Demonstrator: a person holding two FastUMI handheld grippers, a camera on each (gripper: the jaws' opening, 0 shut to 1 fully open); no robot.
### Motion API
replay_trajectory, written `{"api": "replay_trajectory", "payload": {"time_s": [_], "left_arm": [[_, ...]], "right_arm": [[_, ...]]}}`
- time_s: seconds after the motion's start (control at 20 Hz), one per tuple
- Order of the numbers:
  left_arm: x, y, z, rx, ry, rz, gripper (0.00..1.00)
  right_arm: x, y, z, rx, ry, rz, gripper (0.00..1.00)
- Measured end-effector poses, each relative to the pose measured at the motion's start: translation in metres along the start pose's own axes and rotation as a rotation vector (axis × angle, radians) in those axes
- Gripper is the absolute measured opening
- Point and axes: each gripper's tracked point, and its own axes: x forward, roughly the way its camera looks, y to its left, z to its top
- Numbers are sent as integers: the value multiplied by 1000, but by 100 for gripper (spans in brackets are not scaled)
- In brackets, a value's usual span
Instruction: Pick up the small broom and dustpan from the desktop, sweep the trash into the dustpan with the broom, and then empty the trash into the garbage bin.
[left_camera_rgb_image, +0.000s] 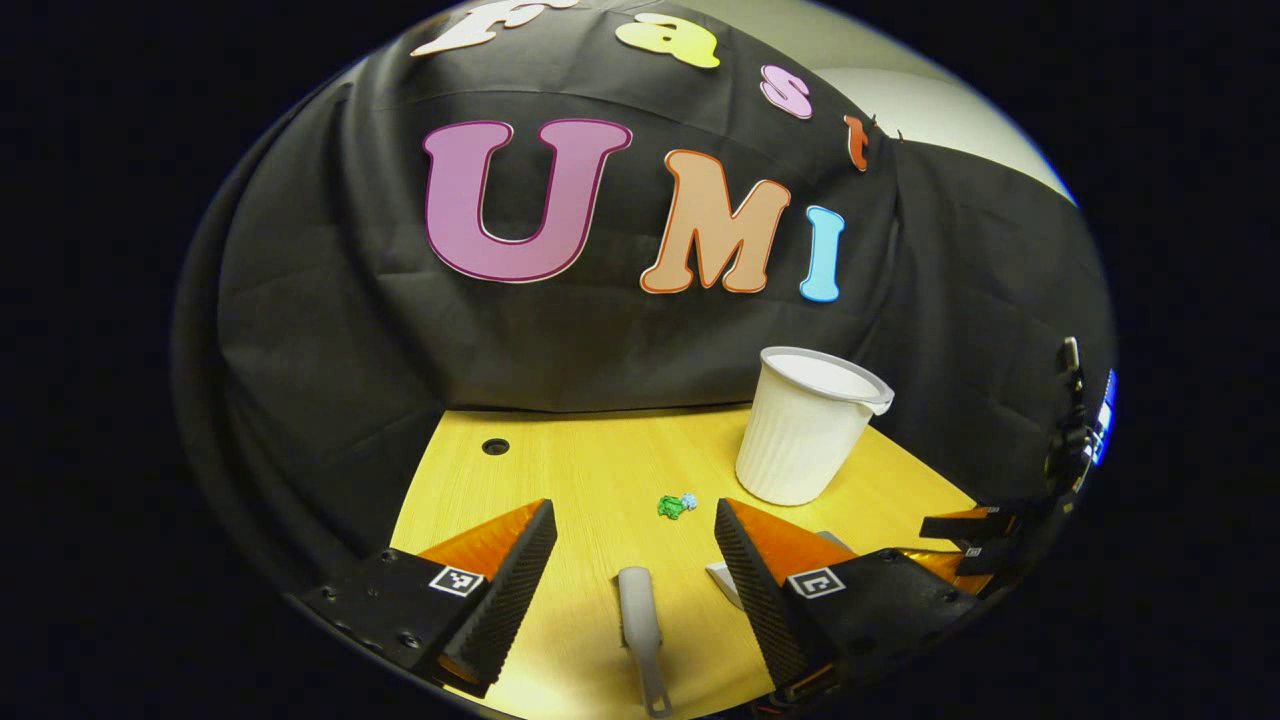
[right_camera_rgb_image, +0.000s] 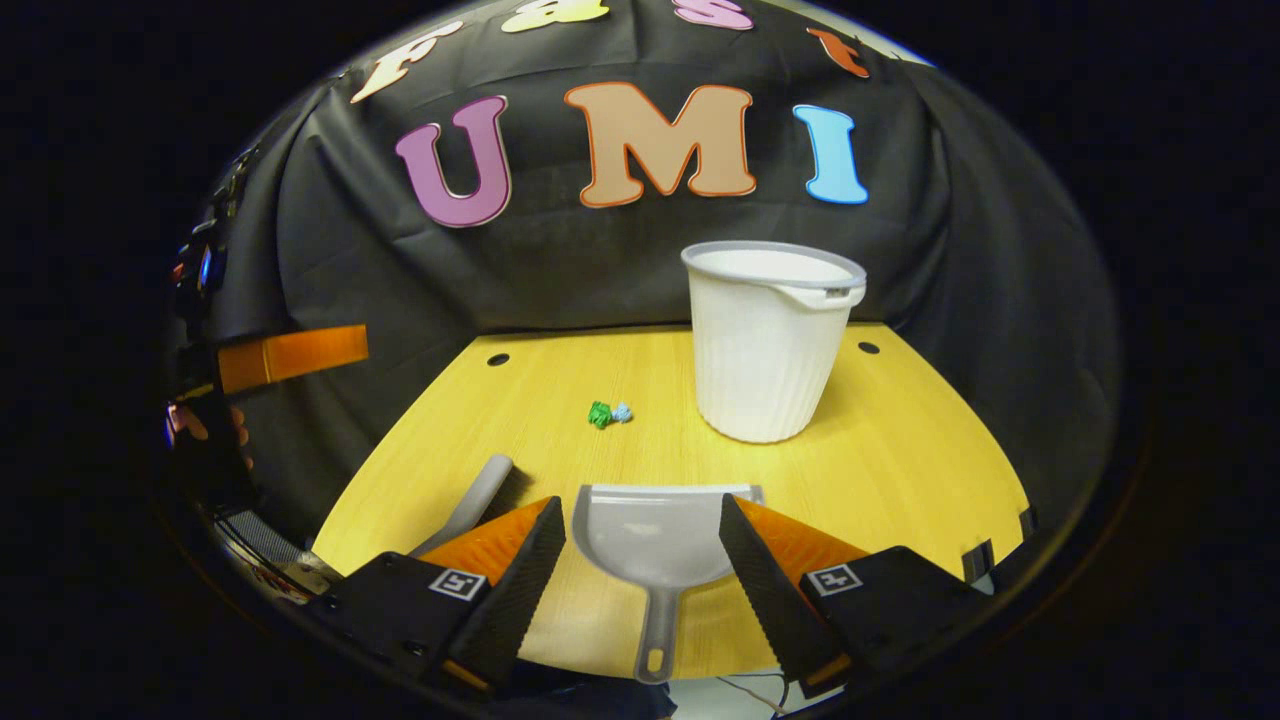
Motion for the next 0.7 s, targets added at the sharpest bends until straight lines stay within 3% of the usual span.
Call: {"api": "replay_trajectory", "payload": {"time_s": [0.05, 0.15, 0.2, 0.25, 0.45, 0.7], "left_arm": [[0, 2, 0, -1, 3, 1, 94], [1, 8, -4, -4, 11, 6, 94], [0, 11, -5, -8, 12, 7, 94], [0, 12, -6, -9, 12, 10, 94], [-2, 22, -13, 0, 22, 25, 94], [-7, 25, -24, -18, 41, 31, 94]], "right_arm": [[3, 2, -13, 3, 21, 3, 100], [8, 1, -41, 5, 80, -3, 96], [10, 0, -53, 6, 102, -7, 100], [13, -1, -63, 11, 122, -9, 96], [22, -9, -103, 21, 208, -25, 100], [36, -16, -136, 49, 297, -26, 96]]}}
